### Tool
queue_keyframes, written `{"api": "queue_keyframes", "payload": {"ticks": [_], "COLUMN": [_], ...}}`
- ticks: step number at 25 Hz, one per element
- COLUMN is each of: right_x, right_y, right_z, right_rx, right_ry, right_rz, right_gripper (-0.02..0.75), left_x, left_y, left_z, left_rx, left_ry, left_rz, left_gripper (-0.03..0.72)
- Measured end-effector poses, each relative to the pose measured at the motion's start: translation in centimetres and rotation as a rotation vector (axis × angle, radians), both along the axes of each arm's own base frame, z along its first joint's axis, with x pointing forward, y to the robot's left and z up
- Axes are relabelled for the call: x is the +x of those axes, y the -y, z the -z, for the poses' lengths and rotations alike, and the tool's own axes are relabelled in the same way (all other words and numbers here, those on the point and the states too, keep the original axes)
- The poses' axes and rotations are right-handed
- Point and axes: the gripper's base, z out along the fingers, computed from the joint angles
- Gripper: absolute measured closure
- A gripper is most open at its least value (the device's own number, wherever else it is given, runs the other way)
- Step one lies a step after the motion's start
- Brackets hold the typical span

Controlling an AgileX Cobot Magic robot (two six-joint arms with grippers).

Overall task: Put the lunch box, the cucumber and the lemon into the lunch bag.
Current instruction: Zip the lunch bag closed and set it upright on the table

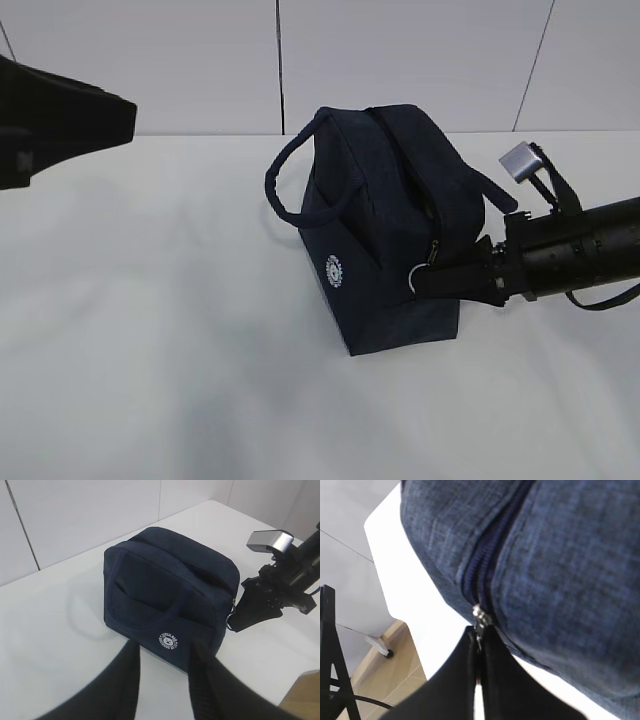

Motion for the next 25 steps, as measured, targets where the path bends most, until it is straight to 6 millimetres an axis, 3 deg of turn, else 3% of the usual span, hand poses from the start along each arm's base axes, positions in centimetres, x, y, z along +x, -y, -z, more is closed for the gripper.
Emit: {"api": "queue_keyframes", "payload": {"ticks": [14, 25], "right_x": [-0.3, -1.0], "right_y": [-0.2, -0.2], "right_z": [-0.4, -3.7], "right_rx": [0.063, 0.064], "right_ry": [-0.1, -0.044], "right_rz": [0.008, 0.023], "right_gripper": [0.731, 0.731], "left_x": [0.0, 0.0], "left_y": [0.0, 0.0], "left_z": [0.0, 0.0], "left_rx": [0.001, 0.001], "left_ry": [0.001, 0.001], "left_rz": [0.0, 0.0], "left_gripper": [0.451, 0.451]}}
